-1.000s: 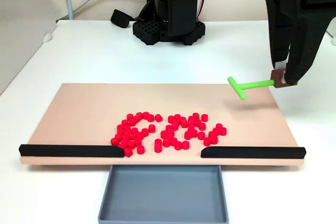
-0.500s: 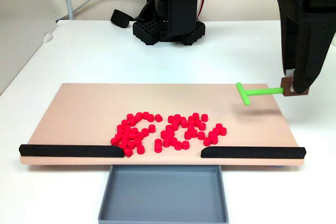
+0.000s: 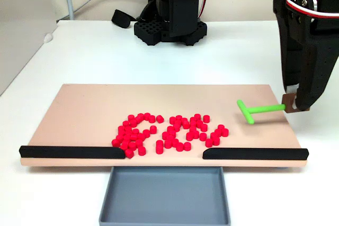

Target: Gather the left side granules

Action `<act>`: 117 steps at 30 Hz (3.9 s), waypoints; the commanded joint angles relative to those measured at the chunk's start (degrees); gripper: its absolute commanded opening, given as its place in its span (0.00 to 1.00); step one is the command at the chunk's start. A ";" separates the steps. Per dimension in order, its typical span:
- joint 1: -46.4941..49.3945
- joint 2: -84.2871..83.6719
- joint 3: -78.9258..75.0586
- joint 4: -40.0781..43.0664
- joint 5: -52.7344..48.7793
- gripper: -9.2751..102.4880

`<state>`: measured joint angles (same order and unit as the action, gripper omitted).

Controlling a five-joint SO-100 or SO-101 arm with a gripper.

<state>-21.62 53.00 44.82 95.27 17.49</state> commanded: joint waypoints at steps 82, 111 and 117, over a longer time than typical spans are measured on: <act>3.96 -8.26 -7.56 0.09 1.32 0.08; 6.24 -7.29 -6.59 0.53 2.02 0.08; 6.77 -7.29 -6.59 0.53 1.85 0.08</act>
<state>-15.73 44.38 38.41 95.62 19.16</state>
